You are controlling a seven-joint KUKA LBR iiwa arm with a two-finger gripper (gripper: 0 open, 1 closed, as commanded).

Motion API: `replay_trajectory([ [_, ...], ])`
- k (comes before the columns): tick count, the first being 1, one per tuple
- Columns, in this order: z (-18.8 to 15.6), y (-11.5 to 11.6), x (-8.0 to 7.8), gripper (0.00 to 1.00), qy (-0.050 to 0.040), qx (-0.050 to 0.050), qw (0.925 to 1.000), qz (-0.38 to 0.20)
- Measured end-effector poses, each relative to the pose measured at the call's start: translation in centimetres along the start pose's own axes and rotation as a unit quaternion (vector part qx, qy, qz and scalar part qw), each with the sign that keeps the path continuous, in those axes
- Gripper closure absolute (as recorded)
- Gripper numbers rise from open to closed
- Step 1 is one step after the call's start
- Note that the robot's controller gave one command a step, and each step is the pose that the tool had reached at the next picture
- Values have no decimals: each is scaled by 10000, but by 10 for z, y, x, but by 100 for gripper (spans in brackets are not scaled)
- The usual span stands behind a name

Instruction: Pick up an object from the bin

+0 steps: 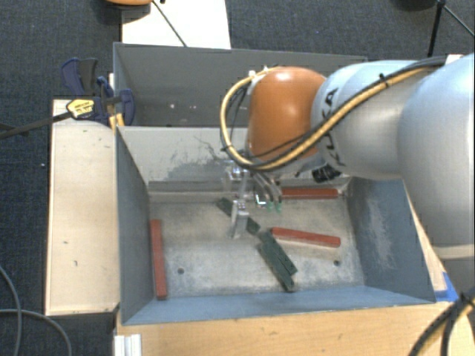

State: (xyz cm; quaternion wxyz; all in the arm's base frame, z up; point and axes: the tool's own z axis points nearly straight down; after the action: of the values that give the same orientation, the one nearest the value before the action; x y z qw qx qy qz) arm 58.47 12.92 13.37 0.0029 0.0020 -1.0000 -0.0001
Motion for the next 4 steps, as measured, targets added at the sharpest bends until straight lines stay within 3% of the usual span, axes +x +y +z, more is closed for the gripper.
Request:
replay_trajectory([
  [1, -5, -1, -2, 0, -40, -5, 10000, 14],
  [2, 37, -27, -2, 0, -66, -14, 9996, 285],
  [3, 54, -61, -8, 100, -53, 2, 9812, -1930],
  [4, 54, -61, -8, 100, -51, 1, 9813, -1923],
])
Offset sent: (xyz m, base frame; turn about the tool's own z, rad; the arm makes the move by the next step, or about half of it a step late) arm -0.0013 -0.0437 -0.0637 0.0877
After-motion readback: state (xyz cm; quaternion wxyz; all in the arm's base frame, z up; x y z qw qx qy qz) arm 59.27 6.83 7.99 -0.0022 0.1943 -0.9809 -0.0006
